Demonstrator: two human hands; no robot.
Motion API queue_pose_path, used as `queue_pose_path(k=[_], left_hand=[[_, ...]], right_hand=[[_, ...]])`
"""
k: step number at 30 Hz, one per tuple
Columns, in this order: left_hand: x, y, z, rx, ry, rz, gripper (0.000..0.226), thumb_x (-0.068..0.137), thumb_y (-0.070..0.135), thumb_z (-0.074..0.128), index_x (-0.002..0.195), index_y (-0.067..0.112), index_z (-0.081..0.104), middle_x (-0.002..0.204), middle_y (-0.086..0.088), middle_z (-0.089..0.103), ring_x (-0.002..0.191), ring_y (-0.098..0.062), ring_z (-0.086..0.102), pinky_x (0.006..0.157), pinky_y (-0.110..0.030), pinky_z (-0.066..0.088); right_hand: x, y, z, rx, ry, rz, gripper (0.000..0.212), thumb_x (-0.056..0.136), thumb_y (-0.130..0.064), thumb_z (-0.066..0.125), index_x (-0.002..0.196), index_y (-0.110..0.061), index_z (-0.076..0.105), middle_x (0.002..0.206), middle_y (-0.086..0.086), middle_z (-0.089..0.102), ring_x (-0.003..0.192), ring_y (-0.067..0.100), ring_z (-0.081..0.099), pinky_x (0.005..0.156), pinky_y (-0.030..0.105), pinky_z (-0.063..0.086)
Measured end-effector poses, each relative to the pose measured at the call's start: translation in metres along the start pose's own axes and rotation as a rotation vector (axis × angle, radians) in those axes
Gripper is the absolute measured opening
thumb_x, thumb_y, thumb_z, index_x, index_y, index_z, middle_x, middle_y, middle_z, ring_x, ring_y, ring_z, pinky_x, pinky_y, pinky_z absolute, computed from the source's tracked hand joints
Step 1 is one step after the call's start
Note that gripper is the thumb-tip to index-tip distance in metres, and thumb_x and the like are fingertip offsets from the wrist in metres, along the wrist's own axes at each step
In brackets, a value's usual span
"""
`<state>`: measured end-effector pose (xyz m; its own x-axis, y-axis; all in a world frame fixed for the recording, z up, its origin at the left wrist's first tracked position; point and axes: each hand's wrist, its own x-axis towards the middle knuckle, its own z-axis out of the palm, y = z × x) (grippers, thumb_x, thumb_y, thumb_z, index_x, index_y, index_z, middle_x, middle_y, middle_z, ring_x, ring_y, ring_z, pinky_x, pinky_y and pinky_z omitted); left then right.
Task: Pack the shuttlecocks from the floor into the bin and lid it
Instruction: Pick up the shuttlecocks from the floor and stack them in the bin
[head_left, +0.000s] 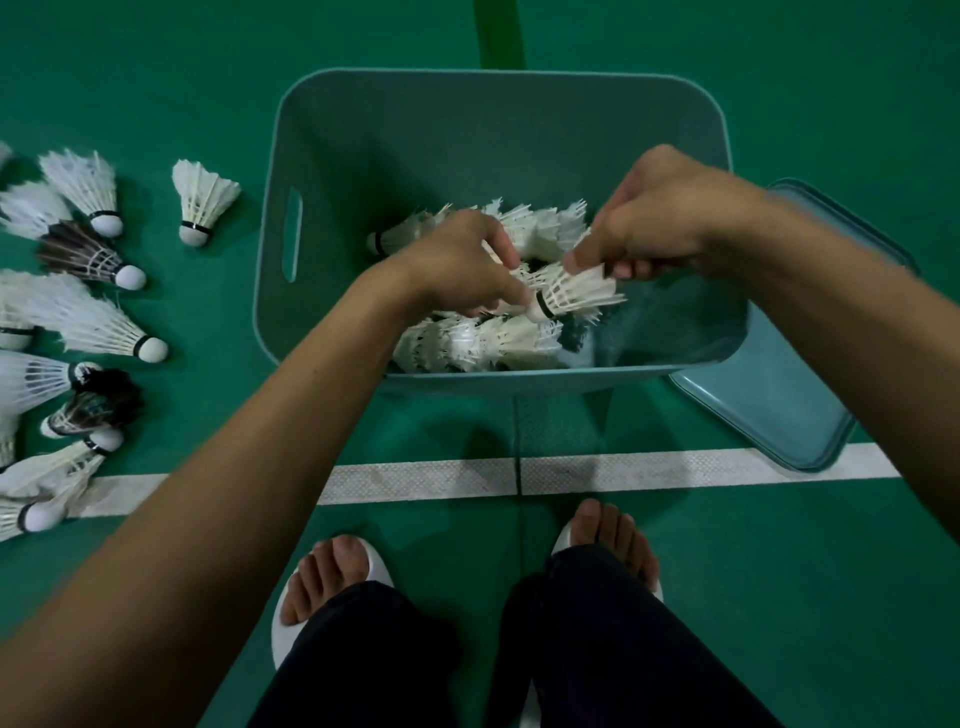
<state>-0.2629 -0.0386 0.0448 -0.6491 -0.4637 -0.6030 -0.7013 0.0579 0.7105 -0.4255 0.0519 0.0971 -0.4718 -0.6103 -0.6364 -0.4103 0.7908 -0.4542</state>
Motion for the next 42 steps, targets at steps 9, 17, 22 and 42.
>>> queue_pose_path(k=[9, 17, 22, 42], left_hand=[[0.005, -0.006, 0.009, 0.484, -0.141, 0.054, 0.023, 0.096, 0.009, 0.065, 0.118, 0.013, 0.073, 0.117, -0.005, 0.068, 0.106, -0.02, 0.06, 0.087, -0.029, 0.045], [0.006, -0.011, 0.014, 0.592, -0.254, 0.023, 0.042, 0.103, 0.014, 0.051, 0.144, 0.02, 0.053, 0.144, -0.004, 0.051, 0.128, -0.023, 0.049, 0.103, -0.032, 0.039], [0.011, -0.006, 0.015, 0.634, -0.338, -0.004, 0.042, 0.104, 0.011, 0.049, 0.146, 0.015, 0.052, 0.136, -0.006, 0.054, 0.117, -0.022, 0.048, 0.098, -0.028, 0.038], [-0.073, -0.007, -0.049, 0.232, 0.436, 0.315, 0.018, 0.094, 0.019, 0.061, 0.105, 0.02, 0.075, 0.09, 0.005, 0.07, 0.081, -0.008, 0.065, 0.076, -0.021, 0.046]], right_hand=[[-0.002, 0.003, 0.027, -0.451, 0.02, 0.032, 0.008, 0.088, 0.005, 0.068, 0.082, 0.004, 0.062, 0.078, 0.019, 0.069, 0.037, 0.021, 0.067, 0.034, 0.024, 0.05], [0.023, 0.022, 0.041, -0.049, -0.158, 0.22, 0.015, 0.095, 0.005, 0.066, 0.087, 0.011, 0.055, 0.096, 0.029, 0.068, 0.046, 0.021, 0.07, 0.04, 0.026, 0.057], [0.036, 0.02, 0.057, -0.296, -0.177, 0.205, 0.01, 0.093, 0.004, 0.067, 0.085, 0.007, 0.061, 0.101, 0.026, 0.074, 0.044, 0.018, 0.069, 0.037, 0.029, 0.055], [-0.045, -0.056, 0.047, -0.19, 0.25, -0.444, 0.017, 0.086, -0.029, 0.072, 0.087, -0.014, 0.079, 0.084, 0.003, 0.075, 0.083, 0.015, 0.07, 0.075, 0.028, 0.056]])
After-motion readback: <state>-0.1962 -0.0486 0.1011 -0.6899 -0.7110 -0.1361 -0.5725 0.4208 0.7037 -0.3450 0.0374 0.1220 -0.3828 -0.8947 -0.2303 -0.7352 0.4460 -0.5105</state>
